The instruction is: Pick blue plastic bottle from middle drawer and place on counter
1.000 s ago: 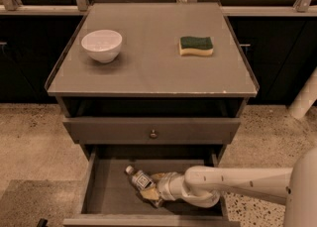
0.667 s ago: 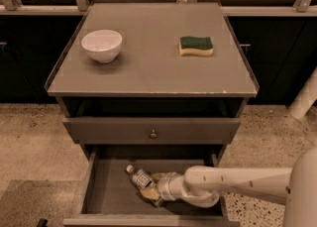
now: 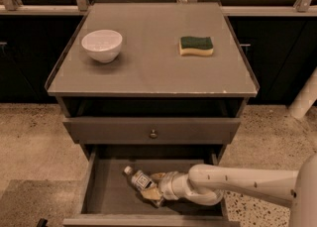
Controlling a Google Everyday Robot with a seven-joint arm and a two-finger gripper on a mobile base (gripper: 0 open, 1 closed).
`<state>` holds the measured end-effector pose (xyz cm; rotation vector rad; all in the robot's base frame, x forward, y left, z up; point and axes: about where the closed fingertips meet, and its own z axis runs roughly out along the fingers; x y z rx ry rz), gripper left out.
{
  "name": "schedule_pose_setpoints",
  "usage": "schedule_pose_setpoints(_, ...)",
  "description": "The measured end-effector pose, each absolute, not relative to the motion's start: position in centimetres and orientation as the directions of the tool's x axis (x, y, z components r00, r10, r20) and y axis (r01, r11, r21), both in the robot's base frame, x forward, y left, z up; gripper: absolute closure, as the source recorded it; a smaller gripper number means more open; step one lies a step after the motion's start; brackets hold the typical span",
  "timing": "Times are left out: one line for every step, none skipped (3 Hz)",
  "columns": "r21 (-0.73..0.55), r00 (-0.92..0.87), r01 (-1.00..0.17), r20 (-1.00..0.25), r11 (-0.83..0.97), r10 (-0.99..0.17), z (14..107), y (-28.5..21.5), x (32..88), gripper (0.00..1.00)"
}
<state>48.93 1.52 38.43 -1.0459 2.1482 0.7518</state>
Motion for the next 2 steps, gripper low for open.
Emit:
schedule_pose_setpoints(0.247,-0.463,-0.851,-0.768,0.463,-0.442,40.9,-1.5,48.2,1.00)
schedule_pose_setpoints(0.258,-0.434,-0.876,-0.791,0.406,-0.433,44.0,-4.7,47.8,1.00)
